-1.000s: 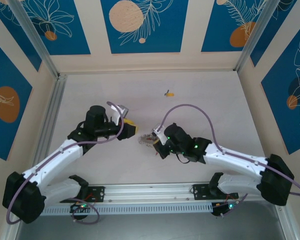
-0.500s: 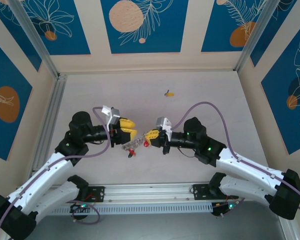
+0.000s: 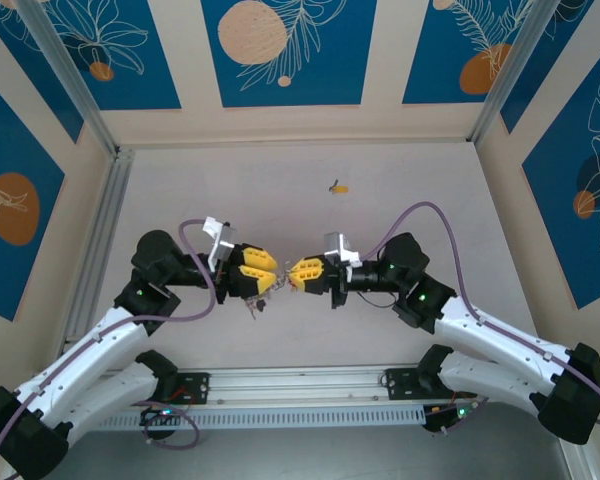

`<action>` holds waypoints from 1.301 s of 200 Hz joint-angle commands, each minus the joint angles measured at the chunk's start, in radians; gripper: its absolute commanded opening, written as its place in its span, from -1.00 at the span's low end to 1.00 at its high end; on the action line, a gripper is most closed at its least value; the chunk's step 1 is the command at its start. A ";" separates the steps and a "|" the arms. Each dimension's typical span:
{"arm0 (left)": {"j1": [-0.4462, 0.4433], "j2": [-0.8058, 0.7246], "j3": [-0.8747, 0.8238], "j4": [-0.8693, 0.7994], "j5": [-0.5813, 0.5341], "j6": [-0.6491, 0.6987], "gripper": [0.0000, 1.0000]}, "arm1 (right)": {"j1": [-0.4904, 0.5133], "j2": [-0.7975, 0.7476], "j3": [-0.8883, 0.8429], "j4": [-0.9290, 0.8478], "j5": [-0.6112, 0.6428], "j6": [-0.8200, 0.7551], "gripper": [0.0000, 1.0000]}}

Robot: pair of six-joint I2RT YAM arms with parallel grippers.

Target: Put the keys on the keyring

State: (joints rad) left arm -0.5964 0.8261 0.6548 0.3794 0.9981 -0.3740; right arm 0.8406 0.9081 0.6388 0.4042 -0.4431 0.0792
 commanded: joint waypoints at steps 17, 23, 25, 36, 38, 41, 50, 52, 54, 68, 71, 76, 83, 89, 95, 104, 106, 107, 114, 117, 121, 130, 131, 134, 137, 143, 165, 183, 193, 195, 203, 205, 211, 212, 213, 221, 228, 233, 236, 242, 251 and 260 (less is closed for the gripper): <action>-0.023 -0.005 0.024 0.004 0.038 0.030 -0.50 | 0.012 -0.023 0.011 0.060 -0.030 -0.040 -1.00; -0.029 -0.002 0.028 0.000 0.039 0.036 -0.51 | 0.012 -0.020 0.010 0.064 -0.027 -0.038 -1.00; -0.032 -0.001 0.029 -0.002 0.039 0.036 -0.52 | 0.013 -0.019 0.010 0.065 -0.026 -0.039 -1.00; -0.044 0.004 0.035 -0.007 0.040 0.042 -0.54 | 0.012 -0.017 0.010 0.073 -0.014 -0.033 -1.00; -0.047 0.005 0.037 -0.010 0.040 0.044 -0.54 | 0.012 -0.017 0.010 0.074 -0.012 -0.033 -1.00; -0.050 0.006 0.039 -0.013 0.040 0.048 -0.54 | 0.012 -0.015 0.009 0.080 -0.011 -0.030 -1.00; -0.061 0.008 0.042 -0.029 0.039 0.061 -0.55 | 0.012 -0.014 0.006 0.095 -0.004 -0.021 -1.00; -0.062 0.009 0.042 -0.033 0.039 0.064 -0.55 | 0.012 -0.013 0.003 0.098 -0.003 -0.019 -1.00; -0.064 0.008 0.043 -0.037 0.039 0.068 -0.55 | 0.012 -0.013 0.001 0.102 0.000 -0.016 -1.00; -0.077 0.011 0.049 -0.072 0.031 0.095 -0.58 | 0.012 -0.013 -0.008 0.138 0.007 0.002 -1.00; -0.080 0.011 0.050 -0.078 0.028 0.099 -0.59 | 0.012 -0.012 -0.010 0.145 0.007 0.005 -1.00; -0.084 0.013 0.051 -0.087 0.025 0.107 -0.60 | 0.012 -0.011 -0.012 0.155 0.007 0.011 -1.00; -0.089 0.016 0.051 -0.094 0.021 0.113 -0.62 | 0.012 -0.011 -0.014 0.169 0.004 0.019 -1.00; -0.093 0.017 0.052 -0.096 0.019 0.118 -0.63 | 0.012 -0.009 -0.014 0.178 0.001 0.025 -1.00; -0.096 0.019 0.054 -0.097 0.017 0.120 -0.65 | 0.012 -0.007 -0.016 0.185 -0.001 0.030 -1.00; -0.099 0.023 0.057 -0.097 0.016 0.125 -0.66 | 0.012 -0.007 -0.020 0.199 -0.001 0.038 -1.00; -0.100 0.023 0.057 -0.097 0.014 0.125 -0.66 | 0.012 -0.006 -0.020 0.201 -0.002 0.041 -1.00; -0.100 0.024 0.057 -0.097 0.014 0.125 -0.66 | 0.012 -0.006 -0.020 0.203 -0.002 0.041 -1.00; -0.103 0.025 0.058 -0.098 0.011 0.128 -0.67 | 0.012 -0.006 -0.024 0.216 -0.002 0.048 -1.00; -0.105 0.026 0.060 -0.097 0.010 0.128 -0.67 | 0.012 -0.006 -0.026 0.221 -0.002 0.051 -1.00; -0.106 0.028 0.059 -0.097 0.008 0.130 -0.68 | 0.012 -0.005 -0.028 0.229 -0.002 0.055 -1.00; -0.111 0.032 0.060 -0.097 0.005 0.133 -0.68 | 0.011 -0.002 -0.031 0.242 -0.002 0.063 -1.00; -0.111 0.033 0.061 -0.097 0.004 0.133 -0.68 | 0.011 -0.002 -0.031 0.242 -0.002 0.064 -1.00; -0.113 0.035 0.060 -0.097 0.003 0.135 -0.68 | 0.012 -0.002 -0.033 0.246 -0.001 0.067 -1.00; -0.114 0.036 0.060 -0.098 0.001 0.137 -0.69 | 0.011 -0.001 -0.034 0.251 -0.001 0.069 -1.00; -0.118 0.037 0.061 -0.102 -0.001 0.140 -0.69 | 0.012 -0.001 -0.037 0.261 0.001 0.075 -1.00; -0.125 0.038 0.059 -0.106 -0.011 0.150 -0.81 | 0.013 0.002 -0.046 0.283 0.004 0.091 -1.00; -0.129 0.034 0.058 -0.112 -0.024 0.159 -0.95 | 0.012 -0.001 -0.052 0.291 0.010 0.096 -1.00; -0.129 0.029 0.055 -0.114 -0.031 0.162 -1.00 | 0.013 -0.001 -0.053 0.292 0.009 0.096 -1.00; -0.129 0.029 0.056 -0.115 -0.032 0.163 -1.00 | 0.012 0.000 -0.052 0.292 0.009 0.097 -1.00; -0.129 0.026 0.055 -0.115 -0.035 0.166 -1.00 | 0.013 0.000 -0.053 0.292 0.007 0.097 -1.00; -0.129 0.025 0.054 -0.115 -0.035 0.167 -1.00 | 0.014 0.000 -0.054 0.292 0.008 0.096 -1.00; -0.129 0.024 0.054 -0.115 -0.036 0.169 -1.00 | 0.014 -0.001 -0.056 0.291 0.008 0.094 -1.00; -0.128 0.024 0.054 -0.115 -0.035 0.169 -1.00 | 0.014 -0.001 -0.056 0.292 0.007 0.094 -1.00; -0.128 0.023 0.055 -0.116 -0.036 0.169 -1.00 | 0.014 -0.001 -0.056 0.292 0.007 0.093 -1.00; -0.129 0.019 0.056 -0.117 -0.041 0.174 -1.00 | 0.013 -0.005 -0.059 0.285 0.004 0.088 -1.00; -0.129 0.015 0.058 -0.126 -0.048 0.182 -1.00 | 0.017 -0.009 -0.059 0.273 0.001 0.077 -1.00; -0.129 0.011 0.061 -0.136 -0.055 0.190 -1.00 | 0.018 -0.013 -0.058 0.262 0.001 0.067 -1.00; -0.128 0.008 0.063 -0.143 -0.060 0.197 -1.00 | 0.021 -0.017 -0.057 0.251 0.001 0.059 -1.00; -0.128 0.002 0.067 -0.164 -0.071 0.211 -1.00 | 0.026 -0.022 -0.057 0.230 0.004 0.042 -1.00; -0.128 -0.002 0.079 -0.195 -0.084 0.232 -1.00 | 0.033 -0.036 -0.059 0.201 0.007 0.021 -1.00; -0.128 -0.002 0.090 -0.221 -0.090 0.245 -1.00 | 0.037 -0.049 -0.064 0.182 0.009 0.004 -1.00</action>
State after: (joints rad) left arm -0.7124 0.8402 0.6983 0.2398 0.9417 -0.1955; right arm 0.8589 0.9070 0.5793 0.5888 -0.4480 0.1452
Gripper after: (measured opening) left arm 0.041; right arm 0.057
